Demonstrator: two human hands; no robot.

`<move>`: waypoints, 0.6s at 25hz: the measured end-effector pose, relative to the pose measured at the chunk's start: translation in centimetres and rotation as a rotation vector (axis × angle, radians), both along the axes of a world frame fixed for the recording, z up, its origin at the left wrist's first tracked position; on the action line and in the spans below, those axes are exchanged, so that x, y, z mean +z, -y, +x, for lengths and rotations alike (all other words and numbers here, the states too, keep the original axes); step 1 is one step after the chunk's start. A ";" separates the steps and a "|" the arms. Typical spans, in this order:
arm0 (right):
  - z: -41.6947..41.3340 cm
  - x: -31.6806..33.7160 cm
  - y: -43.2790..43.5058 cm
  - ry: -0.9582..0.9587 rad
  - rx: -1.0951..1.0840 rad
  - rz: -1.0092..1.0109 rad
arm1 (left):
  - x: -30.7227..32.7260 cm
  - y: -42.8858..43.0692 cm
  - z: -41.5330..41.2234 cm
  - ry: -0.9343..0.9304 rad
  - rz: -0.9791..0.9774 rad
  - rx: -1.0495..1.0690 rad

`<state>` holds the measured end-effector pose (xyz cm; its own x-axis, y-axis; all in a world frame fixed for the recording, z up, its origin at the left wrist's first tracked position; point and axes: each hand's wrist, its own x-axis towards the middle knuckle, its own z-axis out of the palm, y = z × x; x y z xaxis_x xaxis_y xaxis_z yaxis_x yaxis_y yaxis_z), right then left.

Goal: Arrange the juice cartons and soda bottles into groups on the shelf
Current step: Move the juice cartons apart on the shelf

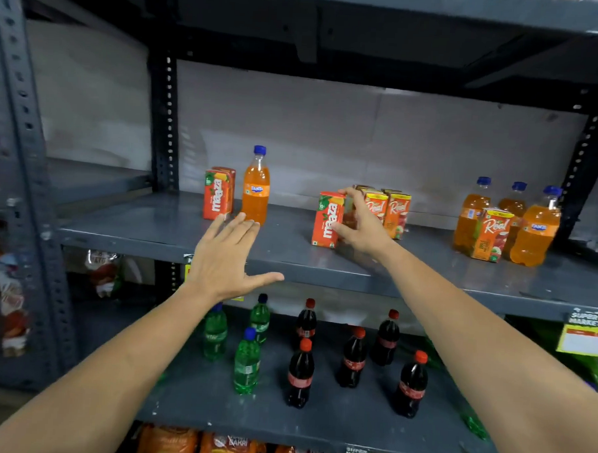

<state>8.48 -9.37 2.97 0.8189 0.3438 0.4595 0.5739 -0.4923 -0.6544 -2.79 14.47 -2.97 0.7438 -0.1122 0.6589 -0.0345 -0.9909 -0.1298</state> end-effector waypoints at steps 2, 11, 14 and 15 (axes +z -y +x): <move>0.7 0.3 -3.3 -0.016 -0.040 -0.021 | 0.1 -2.3 0.4 -0.033 0.007 0.021; 3.8 0.7 -10.3 -0.082 -0.139 -0.024 | -0.3 -4.6 2.2 -0.009 0.038 -0.055; 3.1 0.8 -10.4 0.179 -0.262 -0.010 | -0.5 -4.5 2.3 0.021 0.016 -0.076; 2.7 1.2 -10.8 0.338 -0.336 0.007 | -0.5 -4.6 2.4 0.024 0.012 -0.080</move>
<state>11.19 1.43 4.14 0.6885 0.0815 0.7207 0.5650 -0.6832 -0.4625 -0.42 19.07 -3.47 0.7160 -0.1790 0.6747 -0.1106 -0.9835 -0.1434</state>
